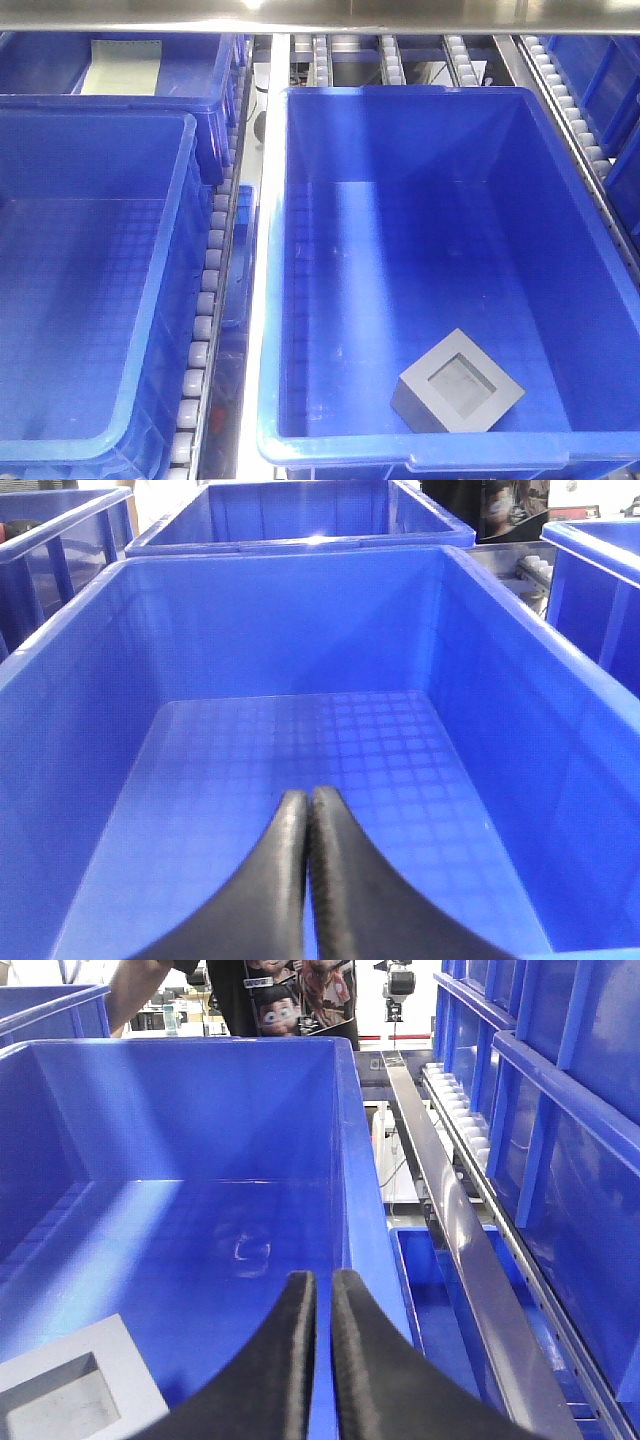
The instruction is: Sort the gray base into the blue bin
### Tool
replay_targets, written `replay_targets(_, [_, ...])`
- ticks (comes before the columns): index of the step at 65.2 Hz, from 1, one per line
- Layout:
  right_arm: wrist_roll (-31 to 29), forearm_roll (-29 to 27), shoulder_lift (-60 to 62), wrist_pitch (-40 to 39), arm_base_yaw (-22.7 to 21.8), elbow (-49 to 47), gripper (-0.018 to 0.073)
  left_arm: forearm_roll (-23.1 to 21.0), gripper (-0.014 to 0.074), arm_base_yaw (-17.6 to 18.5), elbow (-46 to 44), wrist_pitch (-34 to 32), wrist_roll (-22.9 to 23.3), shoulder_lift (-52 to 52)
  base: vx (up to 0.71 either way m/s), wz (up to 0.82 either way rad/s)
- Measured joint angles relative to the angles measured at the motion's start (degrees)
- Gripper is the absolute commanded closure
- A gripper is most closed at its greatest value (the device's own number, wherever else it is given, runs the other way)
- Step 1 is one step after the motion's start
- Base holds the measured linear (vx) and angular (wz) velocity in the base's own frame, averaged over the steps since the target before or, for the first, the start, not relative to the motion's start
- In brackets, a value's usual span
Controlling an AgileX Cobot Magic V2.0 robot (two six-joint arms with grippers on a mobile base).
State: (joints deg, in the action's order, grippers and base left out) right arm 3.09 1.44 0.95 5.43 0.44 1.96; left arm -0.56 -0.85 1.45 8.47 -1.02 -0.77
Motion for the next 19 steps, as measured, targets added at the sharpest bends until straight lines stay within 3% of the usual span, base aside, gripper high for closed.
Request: replay_targets(19, [0.0, 0.0, 0.0, 0.0, 0.0, 0.0, 0.0564, 0.0, 0.0602, 0.0, 0.0, 0.0, 0.0, 0.0, 0.00, 0.00])
